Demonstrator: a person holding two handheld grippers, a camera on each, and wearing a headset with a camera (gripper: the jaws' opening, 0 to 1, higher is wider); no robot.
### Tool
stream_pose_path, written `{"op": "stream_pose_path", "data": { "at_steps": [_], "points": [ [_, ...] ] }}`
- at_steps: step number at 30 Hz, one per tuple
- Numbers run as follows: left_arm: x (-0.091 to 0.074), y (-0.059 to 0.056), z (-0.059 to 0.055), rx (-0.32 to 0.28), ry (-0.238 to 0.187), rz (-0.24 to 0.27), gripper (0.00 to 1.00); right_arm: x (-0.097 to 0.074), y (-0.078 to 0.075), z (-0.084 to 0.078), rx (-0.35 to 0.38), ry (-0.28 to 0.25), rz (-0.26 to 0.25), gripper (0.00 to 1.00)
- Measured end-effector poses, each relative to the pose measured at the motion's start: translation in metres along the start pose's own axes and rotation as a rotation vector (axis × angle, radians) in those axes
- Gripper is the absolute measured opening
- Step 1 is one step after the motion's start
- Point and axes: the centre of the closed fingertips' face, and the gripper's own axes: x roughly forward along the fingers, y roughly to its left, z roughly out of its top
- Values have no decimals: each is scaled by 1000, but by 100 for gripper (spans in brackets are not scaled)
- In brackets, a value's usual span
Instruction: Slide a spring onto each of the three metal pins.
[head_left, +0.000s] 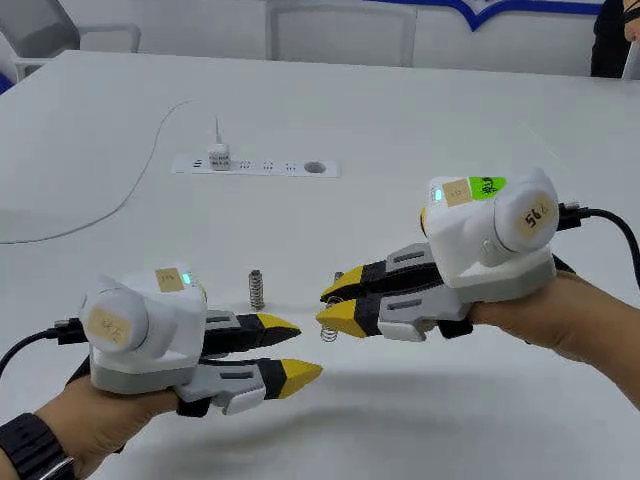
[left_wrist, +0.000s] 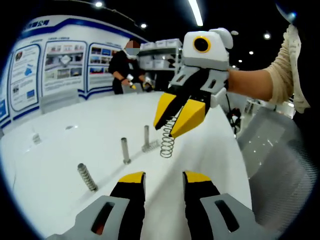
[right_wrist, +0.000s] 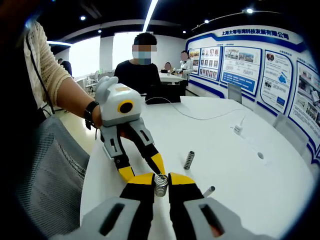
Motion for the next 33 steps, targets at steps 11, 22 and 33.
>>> {"op": "stream_pose_path", "data": {
  "at_steps": [11, 22, 33],
  "points": [
    [-10, 10, -5, -21, -6, 38, 42, -5, -20, 3, 12, -11, -51, 12],
    [-19, 15, -8, -27, -4, 69, 51, -11, -38, 10, 24, -28, -98, 12],
    [-25, 21, -12, -39, -1, 96, 56, -11, -63, 9, 60, -24, -155, 12]
  ]
}}
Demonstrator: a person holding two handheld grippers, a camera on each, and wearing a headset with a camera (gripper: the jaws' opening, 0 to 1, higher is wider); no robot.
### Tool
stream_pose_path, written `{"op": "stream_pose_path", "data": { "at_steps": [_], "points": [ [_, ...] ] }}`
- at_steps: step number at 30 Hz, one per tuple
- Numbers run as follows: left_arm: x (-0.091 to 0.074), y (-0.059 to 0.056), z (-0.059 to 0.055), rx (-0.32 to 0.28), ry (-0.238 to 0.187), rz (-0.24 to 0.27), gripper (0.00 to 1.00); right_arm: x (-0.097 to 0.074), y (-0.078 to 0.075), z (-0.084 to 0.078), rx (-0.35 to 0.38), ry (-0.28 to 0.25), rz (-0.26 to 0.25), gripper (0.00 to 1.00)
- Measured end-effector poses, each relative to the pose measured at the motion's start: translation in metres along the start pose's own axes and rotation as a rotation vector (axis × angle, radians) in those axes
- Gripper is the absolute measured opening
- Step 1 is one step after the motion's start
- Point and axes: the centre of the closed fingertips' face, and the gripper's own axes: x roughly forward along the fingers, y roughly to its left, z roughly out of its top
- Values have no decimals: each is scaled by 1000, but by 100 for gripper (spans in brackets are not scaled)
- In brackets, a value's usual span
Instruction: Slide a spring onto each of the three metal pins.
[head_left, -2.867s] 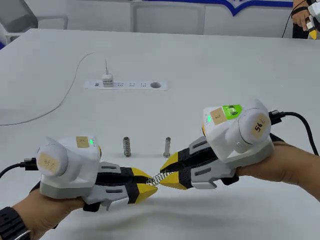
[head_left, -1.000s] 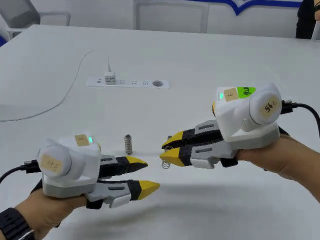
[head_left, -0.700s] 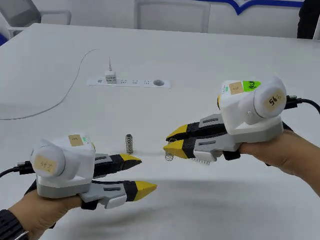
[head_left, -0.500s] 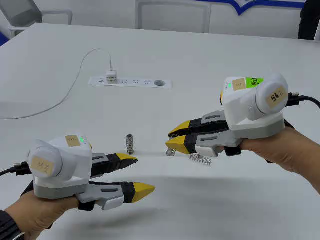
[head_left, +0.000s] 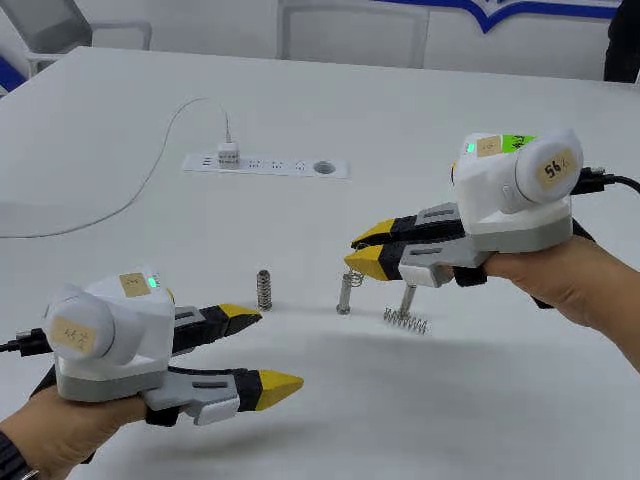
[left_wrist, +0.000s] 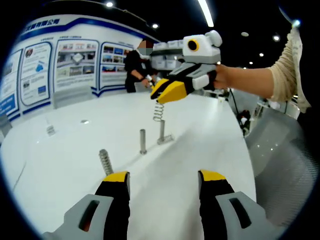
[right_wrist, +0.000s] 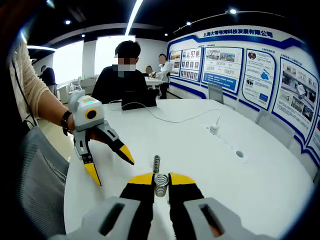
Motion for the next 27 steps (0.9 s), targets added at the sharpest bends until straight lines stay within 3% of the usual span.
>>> {"op": "stream_pose_path", "data": {
  "at_steps": [12, 27],
  "points": [
    [-4, 3, -3, -3, 7, 13, 57, 16, -22, -8, 39, 18, -46, 12],
    [-9, 6, -4, -14, 5, 29, 57, 28, -27, -20, 64, 50, -40, 12]
  ]
}}
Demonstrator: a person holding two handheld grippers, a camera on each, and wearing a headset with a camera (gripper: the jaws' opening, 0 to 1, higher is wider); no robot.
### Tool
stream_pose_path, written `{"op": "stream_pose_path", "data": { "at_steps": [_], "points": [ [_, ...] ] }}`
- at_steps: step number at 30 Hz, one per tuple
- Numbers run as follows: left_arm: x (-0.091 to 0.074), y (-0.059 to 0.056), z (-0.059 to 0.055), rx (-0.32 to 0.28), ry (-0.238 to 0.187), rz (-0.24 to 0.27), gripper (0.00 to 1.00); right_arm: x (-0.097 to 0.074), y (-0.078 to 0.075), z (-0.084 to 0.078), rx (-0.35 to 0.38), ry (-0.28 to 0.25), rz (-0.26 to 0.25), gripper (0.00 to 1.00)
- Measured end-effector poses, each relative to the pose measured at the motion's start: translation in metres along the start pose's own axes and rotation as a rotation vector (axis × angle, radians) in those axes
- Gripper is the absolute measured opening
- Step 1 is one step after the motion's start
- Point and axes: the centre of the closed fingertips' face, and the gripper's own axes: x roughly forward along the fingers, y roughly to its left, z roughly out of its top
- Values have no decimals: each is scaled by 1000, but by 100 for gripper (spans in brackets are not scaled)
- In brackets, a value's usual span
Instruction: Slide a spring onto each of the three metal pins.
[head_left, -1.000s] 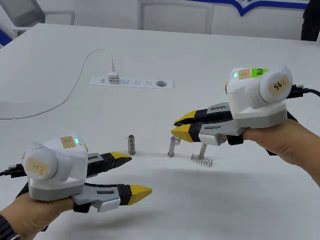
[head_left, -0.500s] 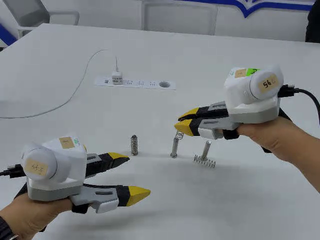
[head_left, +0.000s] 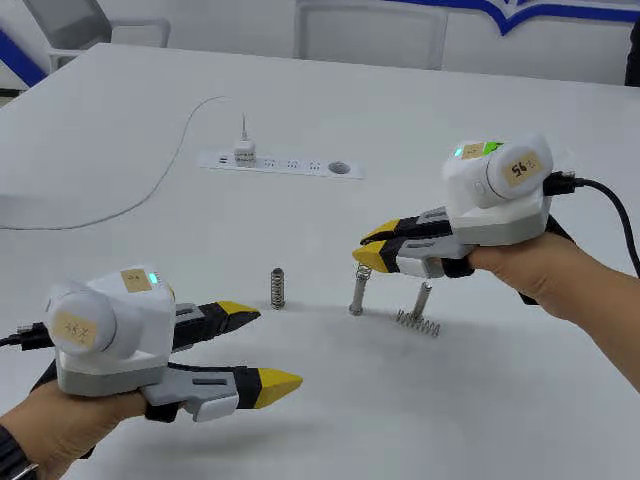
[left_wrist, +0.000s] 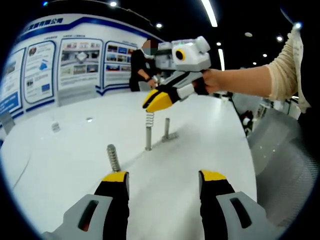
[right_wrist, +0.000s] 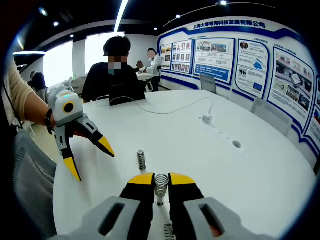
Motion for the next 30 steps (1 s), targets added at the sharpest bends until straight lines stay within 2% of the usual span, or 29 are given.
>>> {"op": "stream_pose_path", "data": {
  "at_steps": [14, 30],
  "points": [
    [-2, 1, -2, 0, 4, 4, 55, 4, -1, -5, 3, 9, -3, 12],
    [-4, 2, -5, -6, 7, 4, 54, 12, 1, -18, 34, 23, -3, 12]
  ]
}}
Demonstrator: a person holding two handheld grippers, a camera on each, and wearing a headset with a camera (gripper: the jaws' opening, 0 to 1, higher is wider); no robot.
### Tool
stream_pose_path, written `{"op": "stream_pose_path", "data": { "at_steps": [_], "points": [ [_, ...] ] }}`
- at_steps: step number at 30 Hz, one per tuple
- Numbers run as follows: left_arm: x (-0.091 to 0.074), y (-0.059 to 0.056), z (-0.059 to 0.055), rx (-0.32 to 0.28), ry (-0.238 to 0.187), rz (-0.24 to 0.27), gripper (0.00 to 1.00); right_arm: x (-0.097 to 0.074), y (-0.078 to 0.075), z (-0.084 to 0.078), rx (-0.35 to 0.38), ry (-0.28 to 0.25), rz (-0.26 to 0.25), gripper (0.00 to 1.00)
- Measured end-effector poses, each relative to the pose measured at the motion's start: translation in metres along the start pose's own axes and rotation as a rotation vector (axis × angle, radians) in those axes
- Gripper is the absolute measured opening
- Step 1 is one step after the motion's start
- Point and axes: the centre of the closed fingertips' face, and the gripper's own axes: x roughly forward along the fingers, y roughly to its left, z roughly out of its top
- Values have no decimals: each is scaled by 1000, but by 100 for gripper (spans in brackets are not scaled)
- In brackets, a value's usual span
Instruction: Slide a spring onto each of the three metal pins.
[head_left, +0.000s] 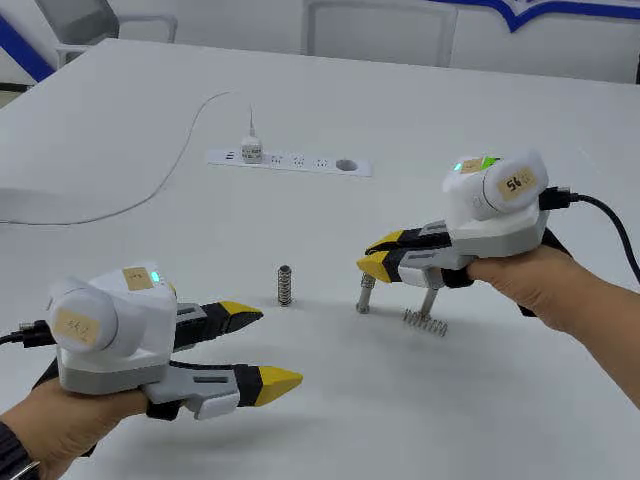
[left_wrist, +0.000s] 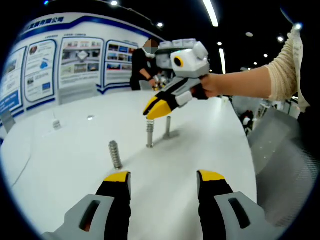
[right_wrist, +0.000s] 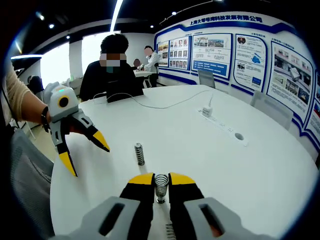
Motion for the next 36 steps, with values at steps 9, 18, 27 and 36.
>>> {"op": "stream_pose_path", "data": {
  "at_steps": [9, 18, 27, 36],
  "points": [
    [0, 1, -1, -2, 3, 1, 54, 6, -2, -9, 15, 12, -4, 12],
    [0, 2, -4, -3, 7, -1, 54, 12, -2, -17, 17, 29, -8, 12],
    [0, 2, -4, -3, 10, 1, 54, 18, -2, -25, 25, 48, -9, 12],
    [-2, 4, -5, -5, 11, 5, 54, 21, -2, -31, 32, 61, -12, 12]
  ]
}}
